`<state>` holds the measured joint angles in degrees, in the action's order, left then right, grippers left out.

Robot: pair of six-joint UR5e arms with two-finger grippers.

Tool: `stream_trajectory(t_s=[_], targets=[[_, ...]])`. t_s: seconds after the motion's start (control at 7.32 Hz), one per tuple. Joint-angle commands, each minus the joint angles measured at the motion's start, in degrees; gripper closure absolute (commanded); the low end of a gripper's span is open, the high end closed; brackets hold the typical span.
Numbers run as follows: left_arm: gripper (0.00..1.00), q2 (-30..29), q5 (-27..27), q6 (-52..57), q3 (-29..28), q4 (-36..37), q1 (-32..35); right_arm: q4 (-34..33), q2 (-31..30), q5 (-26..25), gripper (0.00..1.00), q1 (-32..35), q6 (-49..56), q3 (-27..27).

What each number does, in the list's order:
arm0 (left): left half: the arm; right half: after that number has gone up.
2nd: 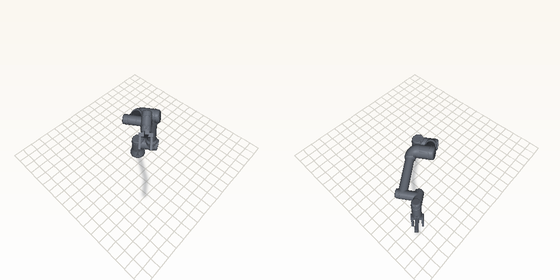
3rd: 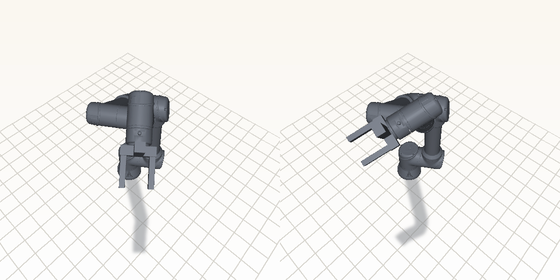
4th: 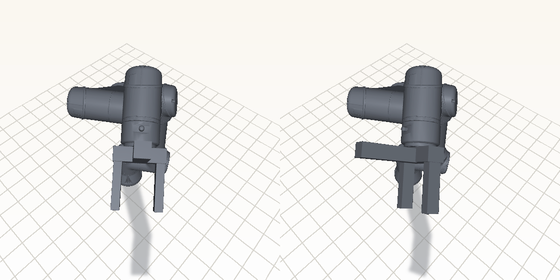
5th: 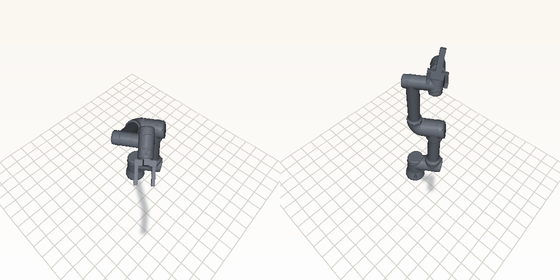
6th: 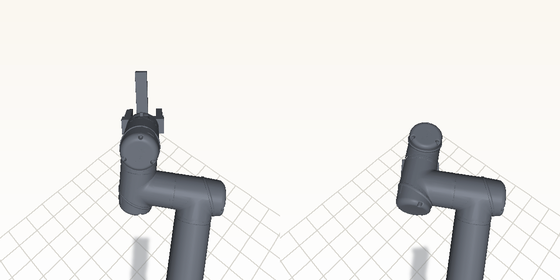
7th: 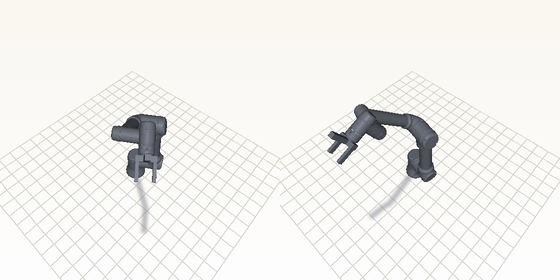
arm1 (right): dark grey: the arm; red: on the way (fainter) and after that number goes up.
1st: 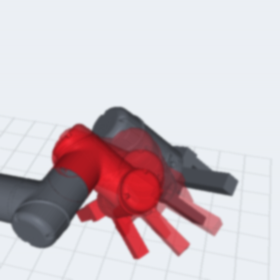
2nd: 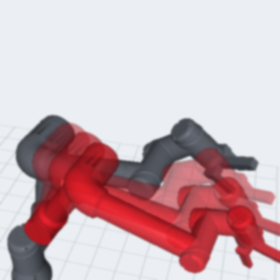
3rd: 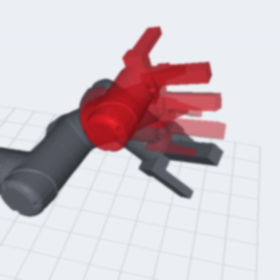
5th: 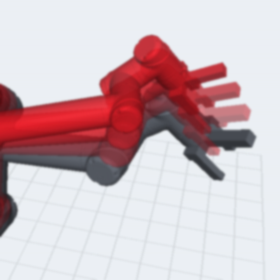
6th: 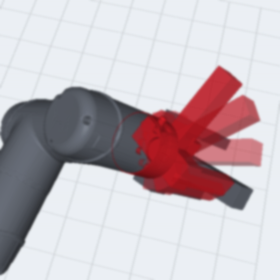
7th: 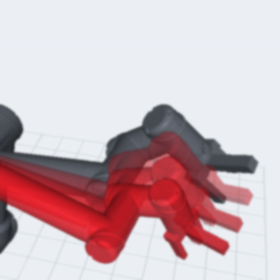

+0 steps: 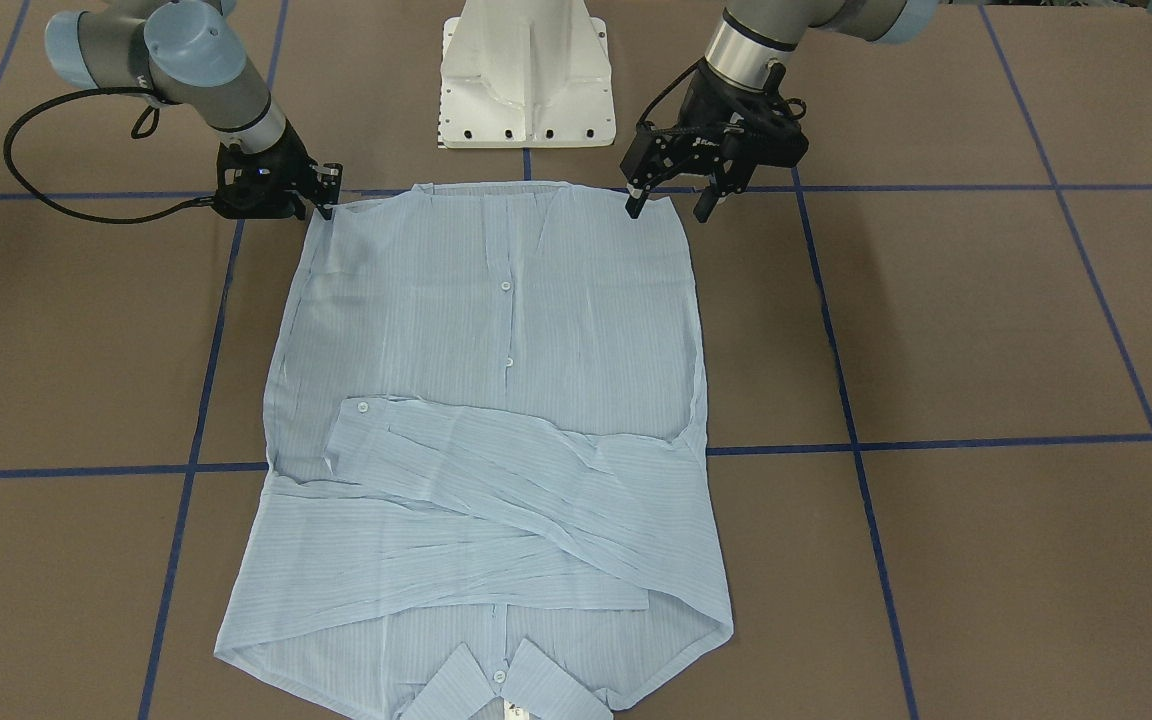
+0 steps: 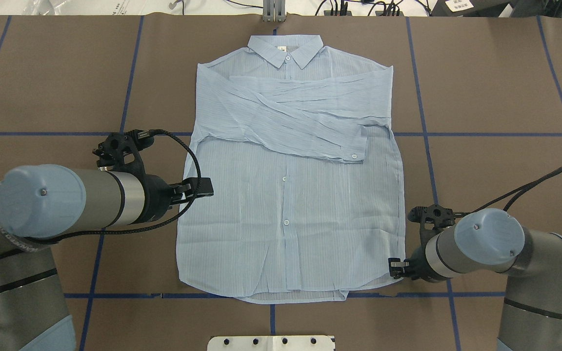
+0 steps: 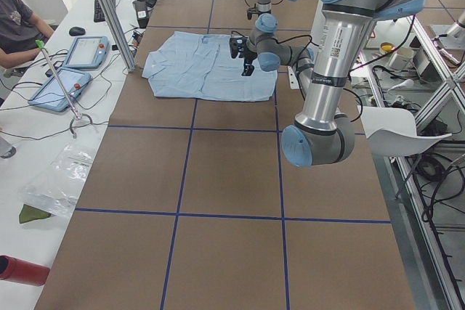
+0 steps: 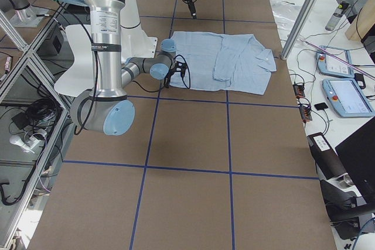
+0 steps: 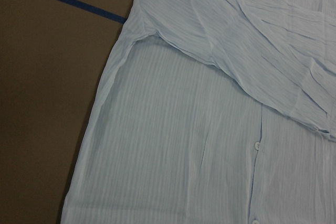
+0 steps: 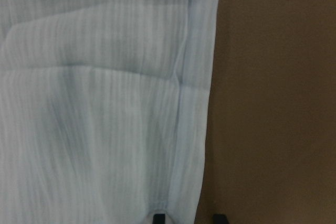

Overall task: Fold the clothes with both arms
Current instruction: 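Lower both grippers onto the hem corners nearest the robot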

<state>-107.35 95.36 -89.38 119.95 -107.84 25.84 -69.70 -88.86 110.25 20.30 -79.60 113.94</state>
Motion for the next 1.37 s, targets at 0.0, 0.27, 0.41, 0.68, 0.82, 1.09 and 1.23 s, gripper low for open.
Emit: stream_trajectory(t_s=[0.0,0.27,0.41,0.68,0.82,1.09,1.23], targets=[[0.02,0.12,0.0,0.0,-0.16,0.09,0.0,-0.61,0.01,0.14,1.0,-0.09,-0.03,0.05],[0.02,0.12,0.0,0.0,-0.24,0.09,0.0,-0.79,0.44,0.93,1.0,0.0,-0.03,0.23],[0.02,0.12,0.0,0.0,-0.42,0.09,0.0,-0.79,0.45,0.93,1.0,0.26,-0.12,1.01],[0.02,2.99,0.0,-2.88,-0.08,0.09,-1.92,-0.7,0.45,0.93,1.0,1.58,-0.12,2.51],[0.02,4.76,-0.26,-6.21,0.02,0.09,-5.76,-0.62,0.45,0.84,1.0,2.02,-0.38,2.77],[0.04,6.97,-3.5,-12.28,0.02,2.0,-13.68,-0.53,0.45,0.67,1.0,2.46,-0.38,2.86],[0.07,6.37,-3.52,-13.26,0.02,7.94,-14.93,-0.53,0.45,0.67,1.0,2.64,-0.38,3.82]])
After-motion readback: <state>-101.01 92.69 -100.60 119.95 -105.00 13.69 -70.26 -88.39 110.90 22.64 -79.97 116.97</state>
